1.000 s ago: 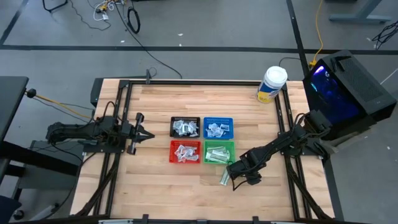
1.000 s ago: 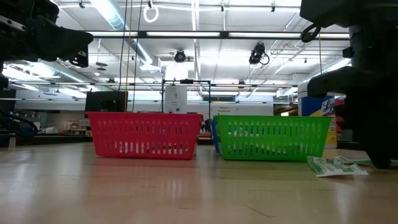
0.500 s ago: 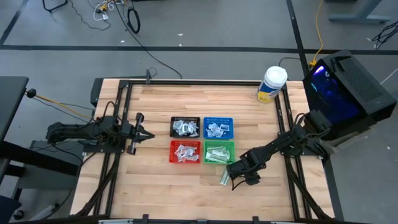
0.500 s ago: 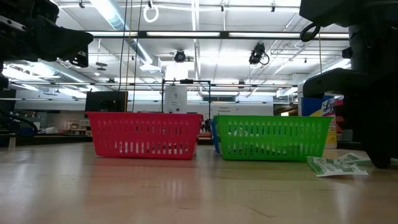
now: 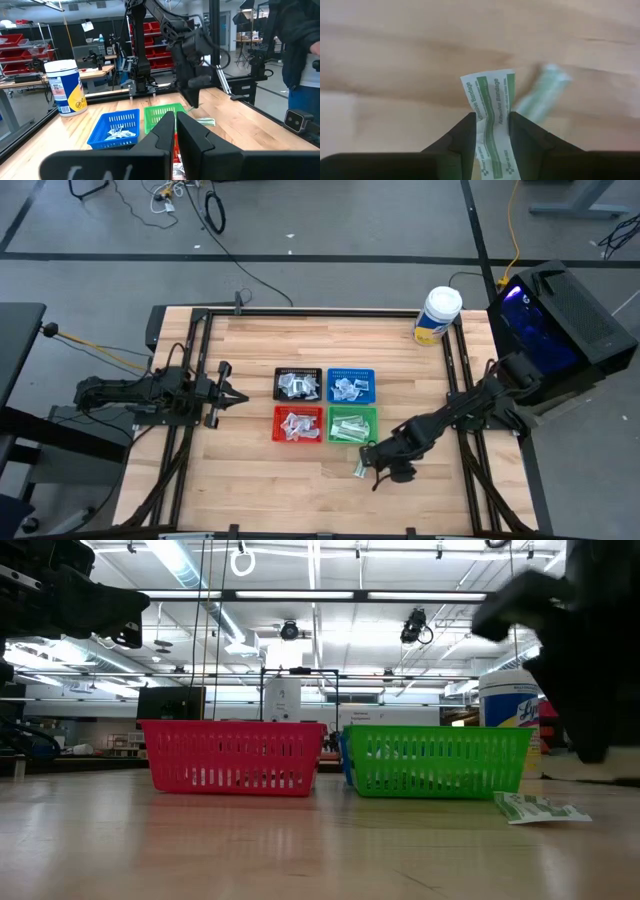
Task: Pick & Place First Aid Supplies
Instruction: Put the right green bandage pack into the green bin
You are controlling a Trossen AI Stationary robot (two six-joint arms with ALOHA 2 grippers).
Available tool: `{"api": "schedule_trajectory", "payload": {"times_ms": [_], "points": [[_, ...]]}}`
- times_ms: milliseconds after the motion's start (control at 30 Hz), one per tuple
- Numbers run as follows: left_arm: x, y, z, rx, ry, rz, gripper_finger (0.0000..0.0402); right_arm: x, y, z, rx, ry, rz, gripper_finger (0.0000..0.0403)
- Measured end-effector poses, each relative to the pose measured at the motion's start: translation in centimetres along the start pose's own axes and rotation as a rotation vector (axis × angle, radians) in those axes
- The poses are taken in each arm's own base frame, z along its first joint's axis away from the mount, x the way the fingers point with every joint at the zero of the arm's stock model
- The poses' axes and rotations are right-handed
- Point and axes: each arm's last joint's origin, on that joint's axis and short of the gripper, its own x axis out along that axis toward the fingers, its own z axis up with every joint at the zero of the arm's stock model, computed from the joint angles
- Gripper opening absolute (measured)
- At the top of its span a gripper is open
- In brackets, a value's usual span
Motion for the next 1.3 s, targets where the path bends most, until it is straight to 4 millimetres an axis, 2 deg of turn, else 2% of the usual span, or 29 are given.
{"api": "schedule_trajectory", "payload": {"times_ms": [400, 667, 967, 1300], "points": [[0.0, 0.0, 0.0, 0.0, -0.001, 0.0, 0.0025, -3.1, -2.2, 0.9, 0.131, -0.127, -0.311, 0.0116], [0.0, 0.0, 0.0, 0.0, 0.0, 0.0, 0.0025, -4.5, -3.0, 1.0, 0.211, -0.192, -0.428, 0.0116], [0.0, 0.0, 0.0, 0.0, 0.0, 0.0, 0.0025, -5.2, -3.9, -1.6, 0.451, -0.167, -0.491, 0.0116], [0.0, 0.0, 0.0, 0.0, 0.0, 0.0, 0.0025, -5.5, -4.5, -4.9, 0.909, -0.052, -0.609, 0.0116]]}}
